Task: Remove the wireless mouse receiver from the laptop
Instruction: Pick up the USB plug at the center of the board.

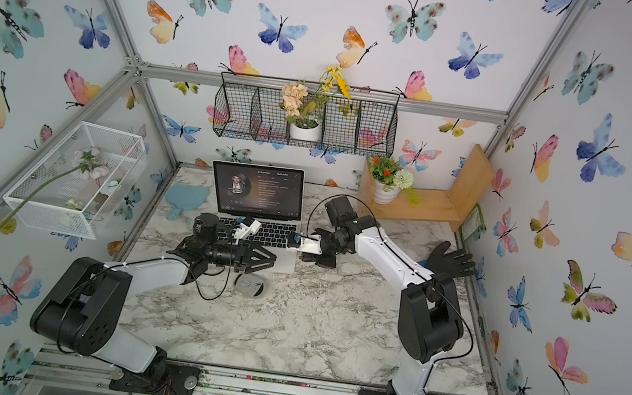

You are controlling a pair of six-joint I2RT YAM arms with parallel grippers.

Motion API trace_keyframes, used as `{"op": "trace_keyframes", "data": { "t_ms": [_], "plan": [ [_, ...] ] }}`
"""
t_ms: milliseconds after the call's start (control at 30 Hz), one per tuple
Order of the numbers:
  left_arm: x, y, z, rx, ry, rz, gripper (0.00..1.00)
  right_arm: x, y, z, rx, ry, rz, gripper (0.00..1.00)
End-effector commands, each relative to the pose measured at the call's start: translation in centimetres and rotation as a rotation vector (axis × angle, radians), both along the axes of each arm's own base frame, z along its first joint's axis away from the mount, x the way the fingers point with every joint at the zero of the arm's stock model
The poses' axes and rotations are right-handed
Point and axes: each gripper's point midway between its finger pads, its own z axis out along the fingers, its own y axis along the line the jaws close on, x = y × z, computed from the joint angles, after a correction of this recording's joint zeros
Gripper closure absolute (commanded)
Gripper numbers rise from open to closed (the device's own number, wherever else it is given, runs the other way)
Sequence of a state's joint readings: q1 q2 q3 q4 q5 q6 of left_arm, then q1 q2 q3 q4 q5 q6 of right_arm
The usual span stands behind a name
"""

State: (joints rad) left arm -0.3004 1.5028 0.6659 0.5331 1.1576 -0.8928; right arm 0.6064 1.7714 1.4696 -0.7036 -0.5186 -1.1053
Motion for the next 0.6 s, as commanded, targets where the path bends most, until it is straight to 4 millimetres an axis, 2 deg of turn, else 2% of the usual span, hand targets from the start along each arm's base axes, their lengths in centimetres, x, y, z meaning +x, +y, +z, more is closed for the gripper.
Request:
{"op": "trace_keyframes", "data": {
  "t_ms": [0,233,300,567],
  "plan": [
    [0.1,-0.4,1.2,-0.035,-0.028,-0.039,0.41,-1.6,0.7,2.4,0.044,0.028,0.017,0.85],
    [-0.3,-1.8,2.2,-0.061,-0.038,-0.067,0.46,-2.4,1.7,4.6,0.092,-0.003,0.047,0.85],
    [-0.4,-2.2,2.5,-0.068,-0.046,-0.075,0.50,-2.6,2.0,4.8,0.097,-0.007,0.052,0.85],
    [-0.2,-2.5,3.4,-0.085,-0.061,-0.076,0.52,-2.9,2.6,5.1,0.103,-0.013,0.067,0.85]
  ]
}}
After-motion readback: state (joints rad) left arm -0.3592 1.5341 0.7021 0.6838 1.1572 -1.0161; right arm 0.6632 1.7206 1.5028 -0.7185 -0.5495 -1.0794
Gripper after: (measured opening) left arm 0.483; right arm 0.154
